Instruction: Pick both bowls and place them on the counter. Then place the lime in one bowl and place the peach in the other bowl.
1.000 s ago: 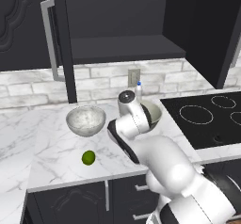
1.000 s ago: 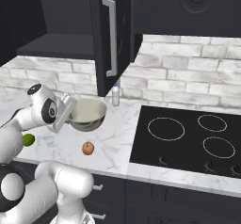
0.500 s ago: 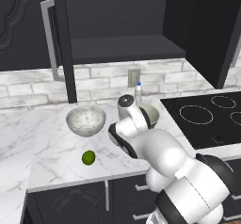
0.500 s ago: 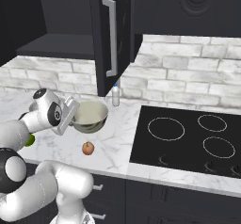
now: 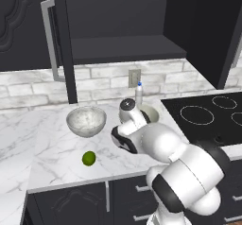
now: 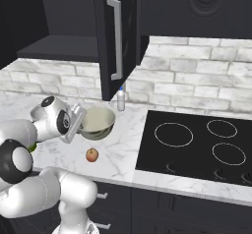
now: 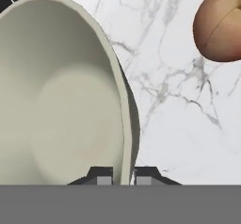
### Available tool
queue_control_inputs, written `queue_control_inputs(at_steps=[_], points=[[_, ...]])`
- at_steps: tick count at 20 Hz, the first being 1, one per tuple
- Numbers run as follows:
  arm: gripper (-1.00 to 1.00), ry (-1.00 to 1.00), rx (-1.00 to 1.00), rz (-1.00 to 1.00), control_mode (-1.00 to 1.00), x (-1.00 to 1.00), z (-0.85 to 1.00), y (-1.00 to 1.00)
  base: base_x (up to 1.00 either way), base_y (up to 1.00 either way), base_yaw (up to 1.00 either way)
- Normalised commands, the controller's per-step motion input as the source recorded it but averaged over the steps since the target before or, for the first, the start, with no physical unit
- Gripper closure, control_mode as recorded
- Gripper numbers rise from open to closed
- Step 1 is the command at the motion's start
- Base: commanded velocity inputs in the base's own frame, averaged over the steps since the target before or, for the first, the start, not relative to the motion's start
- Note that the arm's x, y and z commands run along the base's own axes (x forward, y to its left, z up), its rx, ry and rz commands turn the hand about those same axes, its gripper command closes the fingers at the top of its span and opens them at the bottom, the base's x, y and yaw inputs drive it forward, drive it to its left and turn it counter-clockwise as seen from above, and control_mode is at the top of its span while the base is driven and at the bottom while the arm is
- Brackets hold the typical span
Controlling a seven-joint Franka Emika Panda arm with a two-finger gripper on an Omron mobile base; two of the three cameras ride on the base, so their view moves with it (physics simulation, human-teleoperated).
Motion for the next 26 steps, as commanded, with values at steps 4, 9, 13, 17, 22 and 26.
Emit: queue_control_inputs(at_steps=[4,9,13,17,22,26], points=[[1.00,0.00,0.00,0.00,-1.00,0.17,-0.11,0.00,0.00,0.00,0.00],[1.00,0.00,0.00,0.00,-1.00,0.06,-0.04,0.00,0.00,0.00,0.00],[-1.00,0.00,0.00,0.00,-1.00,0.00,0.00,0.01,0.00,0.00,0.00],[-1.00,0.00,0.00,0.00,-1.00,0.00,0.00,0.00,0.00,0.00,0.00],[-1.00,-0.01,0.00,0.00,-1.00,-0.01,0.05,0.00,0.00,0.00,0.00],[-1.00,-0.03,0.00,0.00,-1.00,-0.11,0.22,0.09,0.00,0.00,0.00]])
